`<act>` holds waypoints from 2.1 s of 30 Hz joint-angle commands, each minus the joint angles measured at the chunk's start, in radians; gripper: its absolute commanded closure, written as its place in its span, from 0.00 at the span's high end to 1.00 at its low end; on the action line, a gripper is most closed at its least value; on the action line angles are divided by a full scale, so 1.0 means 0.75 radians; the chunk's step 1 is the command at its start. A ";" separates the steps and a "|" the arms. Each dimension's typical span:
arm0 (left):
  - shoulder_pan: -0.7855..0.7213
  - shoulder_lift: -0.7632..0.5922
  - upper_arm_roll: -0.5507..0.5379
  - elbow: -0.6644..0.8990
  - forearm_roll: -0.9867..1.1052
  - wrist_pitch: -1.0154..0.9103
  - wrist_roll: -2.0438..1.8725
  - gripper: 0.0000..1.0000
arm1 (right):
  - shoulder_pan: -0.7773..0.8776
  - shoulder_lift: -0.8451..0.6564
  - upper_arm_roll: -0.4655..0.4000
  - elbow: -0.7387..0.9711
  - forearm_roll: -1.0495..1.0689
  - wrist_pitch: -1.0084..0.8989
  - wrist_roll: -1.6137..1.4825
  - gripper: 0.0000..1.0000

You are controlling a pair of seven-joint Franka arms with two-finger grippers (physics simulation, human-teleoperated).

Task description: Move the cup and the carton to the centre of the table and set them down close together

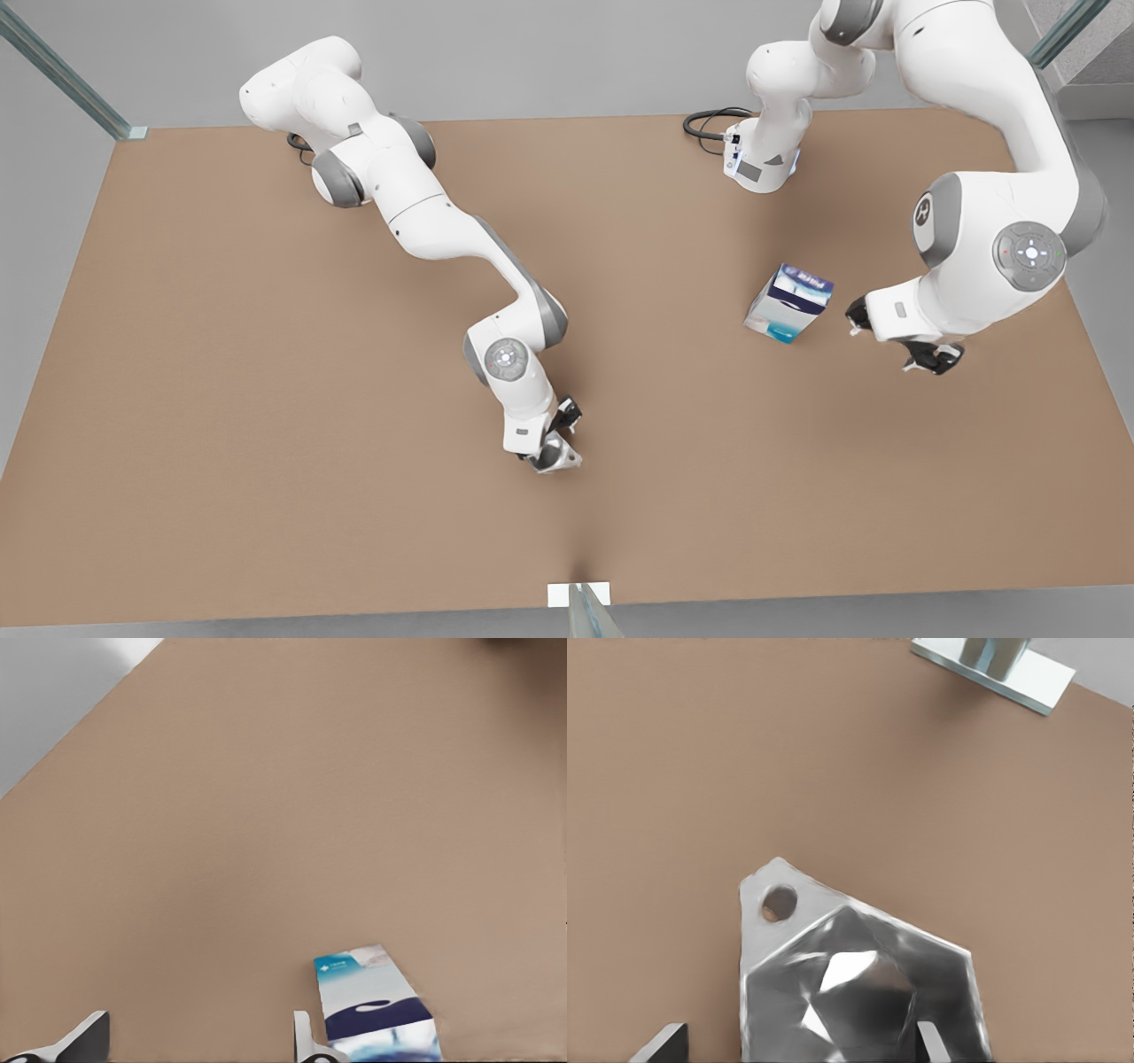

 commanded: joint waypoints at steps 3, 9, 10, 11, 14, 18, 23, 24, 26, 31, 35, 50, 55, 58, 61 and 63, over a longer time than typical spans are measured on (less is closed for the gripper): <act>0.032 -0.031 -0.090 0.001 0.108 -0.003 0.133 1.00 | 0.002 -0.020 0.000 -0.006 0.021 -0.006 0.002 1.00; 0.193 0.031 -0.182 -0.009 0.127 0.046 1.041 0.99 | 0.004 -0.116 0.004 -0.021 0.046 -0.021 0.012 1.00; 0.195 0.035 -0.178 -0.003 0.129 0.063 1.088 1.00 | 0.002 -0.175 0.006 -0.061 0.064 -0.051 0.014 1.00; 0.193 0.027 -0.176 -0.003 0.155 0.061 1.291 0.99 | 0.002 -0.259 0.006 -0.104 0.070 -0.123 0.014 1.00; 0.204 0.012 -0.192 -0.011 0.067 0.057 1.440 1.00 | -0.080 -0.518 -0.016 -0.186 0.052 -0.540 0.014 1.00; 0.159 0.010 -0.299 -0.033 -0.041 -0.201 1.244 1.00 | -0.180 -0.705 -0.123 -0.186 -0.183 -1.035 0.018 1.00; 0.228 -0.049 -0.362 -0.183 -0.049 0.028 1.467 1.00 | -0.709 -1.210 0.184 -0.757 -0.639 -0.919 0.059 1.00; 0.240 -0.037 -0.362 -0.183 -0.047 0.030 1.473 1.00 | -0.744 -1.271 0.200 -0.820 -0.633 -0.908 0.067 1.00; 0.369 -0.029 -0.364 -0.256 -0.049 0.053 1.524 1.00 | -0.740 -1.347 0.202 -0.882 -0.633 -0.931 0.092 1.00; 0.519 -0.184 -0.366 -0.575 -0.051 0.153 1.534 1.00 | -0.740 -1.337 0.202 -0.884 -0.633 -0.925 0.094 1.00; 0.506 -0.217 -0.413 -0.594 -0.064 0.159 1.524 1.00 | -0.738 -1.333 0.204 -0.886 -0.631 -0.921 0.094 1.00; 0.517 -0.366 -0.583 -0.860 -0.176 0.198 1.434 1.00 | -0.742 -1.333 0.211 -0.902 -0.631 -0.912 0.116 1.00; 0.568 -0.391 -0.581 -1.017 -0.141 0.384 1.516 1.00 | -0.742 -1.329 0.213 -0.904 -0.631 -0.908 0.118 1.00; 0.594 -0.387 -0.583 -1.072 -0.133 0.415 1.516 1.00 | -0.742 -1.329 0.211 -0.904 -0.631 -0.908 0.116 1.00; 0.643 -0.391 -0.581 -1.126 -0.105 0.453 1.520 1.00 | -0.742 -1.329 0.211 -0.904 -0.631 -0.908 0.118 1.00; 0.645 -0.393 -0.583 -1.128 -0.084 0.466 1.538 1.00 | -0.742 -1.327 0.211 -0.904 -0.631 -0.906 0.118 1.00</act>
